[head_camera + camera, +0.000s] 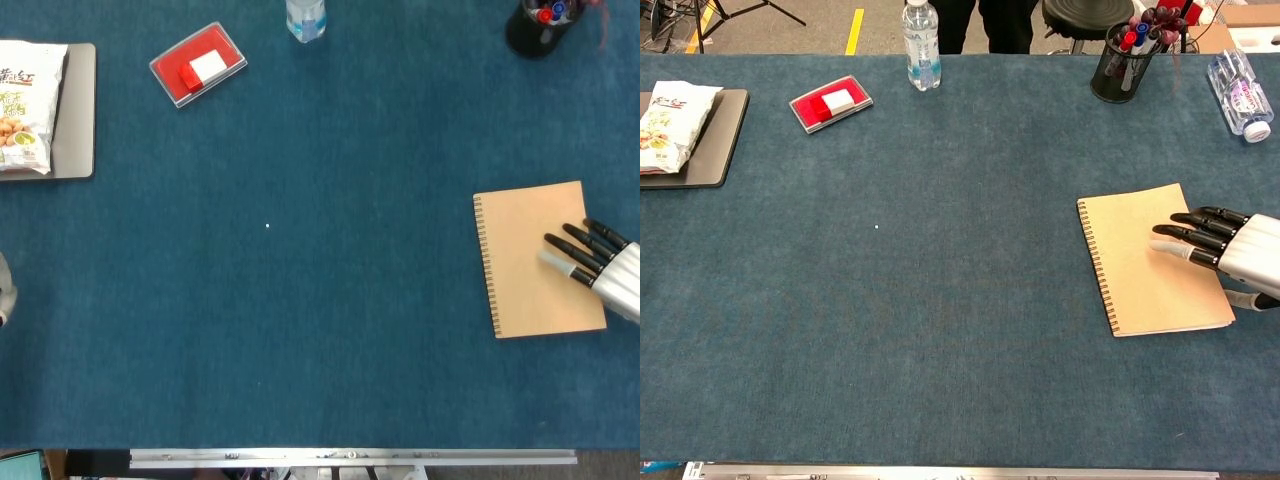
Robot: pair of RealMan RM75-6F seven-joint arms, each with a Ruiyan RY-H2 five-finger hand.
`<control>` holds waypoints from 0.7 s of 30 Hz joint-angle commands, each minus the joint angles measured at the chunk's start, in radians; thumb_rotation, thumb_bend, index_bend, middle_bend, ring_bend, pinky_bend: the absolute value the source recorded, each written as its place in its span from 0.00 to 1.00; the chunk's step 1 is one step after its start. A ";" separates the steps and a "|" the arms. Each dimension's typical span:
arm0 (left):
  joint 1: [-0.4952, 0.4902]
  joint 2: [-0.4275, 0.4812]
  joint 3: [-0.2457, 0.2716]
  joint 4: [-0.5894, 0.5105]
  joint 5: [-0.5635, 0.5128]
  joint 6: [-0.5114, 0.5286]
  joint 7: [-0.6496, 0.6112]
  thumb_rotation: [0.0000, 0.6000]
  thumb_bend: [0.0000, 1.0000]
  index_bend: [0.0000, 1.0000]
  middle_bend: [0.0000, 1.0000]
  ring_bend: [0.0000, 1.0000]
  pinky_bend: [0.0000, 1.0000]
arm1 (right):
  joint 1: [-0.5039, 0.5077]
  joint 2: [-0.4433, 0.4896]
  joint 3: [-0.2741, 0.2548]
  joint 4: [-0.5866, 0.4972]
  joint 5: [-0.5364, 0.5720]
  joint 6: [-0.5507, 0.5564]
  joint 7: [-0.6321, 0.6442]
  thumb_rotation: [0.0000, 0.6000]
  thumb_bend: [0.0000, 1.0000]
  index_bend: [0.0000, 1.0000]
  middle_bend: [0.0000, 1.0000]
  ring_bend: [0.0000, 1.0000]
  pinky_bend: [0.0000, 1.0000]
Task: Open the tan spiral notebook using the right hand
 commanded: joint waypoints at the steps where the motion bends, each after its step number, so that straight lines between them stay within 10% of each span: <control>1: 0.000 0.000 0.000 0.000 0.000 0.000 0.000 1.00 0.30 0.66 0.61 0.57 0.72 | -0.001 -0.006 0.001 0.007 0.003 0.001 0.004 1.00 0.22 0.00 0.06 0.00 0.14; 21: 0.002 0.003 -0.001 -0.004 0.004 0.007 -0.001 1.00 0.30 0.66 0.61 0.57 0.72 | -0.007 -0.039 0.010 0.044 0.018 0.053 0.038 1.00 0.35 0.00 0.10 0.00 0.14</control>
